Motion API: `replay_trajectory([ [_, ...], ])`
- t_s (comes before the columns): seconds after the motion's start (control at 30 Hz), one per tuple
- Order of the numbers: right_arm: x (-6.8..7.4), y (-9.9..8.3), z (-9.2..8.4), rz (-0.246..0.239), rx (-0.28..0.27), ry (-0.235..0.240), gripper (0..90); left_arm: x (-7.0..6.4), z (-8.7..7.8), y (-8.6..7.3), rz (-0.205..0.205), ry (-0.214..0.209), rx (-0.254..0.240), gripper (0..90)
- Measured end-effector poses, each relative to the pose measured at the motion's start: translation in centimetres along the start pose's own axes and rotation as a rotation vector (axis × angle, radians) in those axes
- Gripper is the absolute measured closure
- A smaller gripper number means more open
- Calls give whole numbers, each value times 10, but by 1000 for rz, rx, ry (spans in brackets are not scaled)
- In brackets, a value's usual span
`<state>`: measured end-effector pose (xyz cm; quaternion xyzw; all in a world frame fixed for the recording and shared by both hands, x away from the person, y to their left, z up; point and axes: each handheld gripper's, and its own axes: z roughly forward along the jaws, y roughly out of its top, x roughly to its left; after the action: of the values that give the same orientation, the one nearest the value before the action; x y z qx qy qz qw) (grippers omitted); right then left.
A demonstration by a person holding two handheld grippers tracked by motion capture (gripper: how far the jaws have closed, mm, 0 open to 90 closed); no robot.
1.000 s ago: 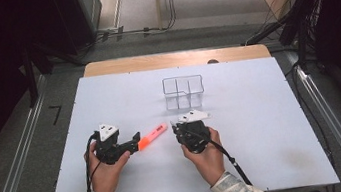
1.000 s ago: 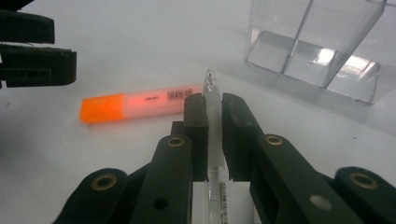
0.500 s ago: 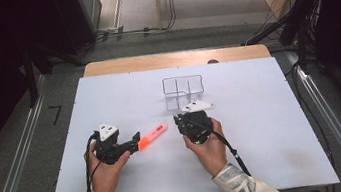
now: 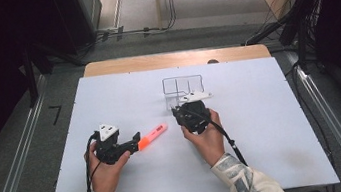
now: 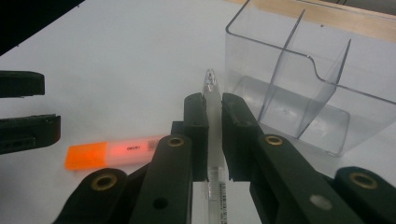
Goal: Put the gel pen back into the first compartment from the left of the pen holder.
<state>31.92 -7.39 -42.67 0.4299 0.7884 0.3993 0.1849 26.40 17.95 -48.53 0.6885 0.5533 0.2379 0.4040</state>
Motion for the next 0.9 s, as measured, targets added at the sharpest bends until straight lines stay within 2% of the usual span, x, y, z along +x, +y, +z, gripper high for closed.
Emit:
replay_trajectory([
  [0.4, -6, 17, 7, 3, -13, 5, 793, 0, 0, 0, -5, 0, -1, 226],
  [0.6, -13, 27, 10, 27, -27, 8, 793, 0, 0, 0, -8, -3, -3, 226],
  [0.9, -20, 40, 18, 38, -34, 7, 792, 1, 1, 0, -4, -1, 3, 226],
])
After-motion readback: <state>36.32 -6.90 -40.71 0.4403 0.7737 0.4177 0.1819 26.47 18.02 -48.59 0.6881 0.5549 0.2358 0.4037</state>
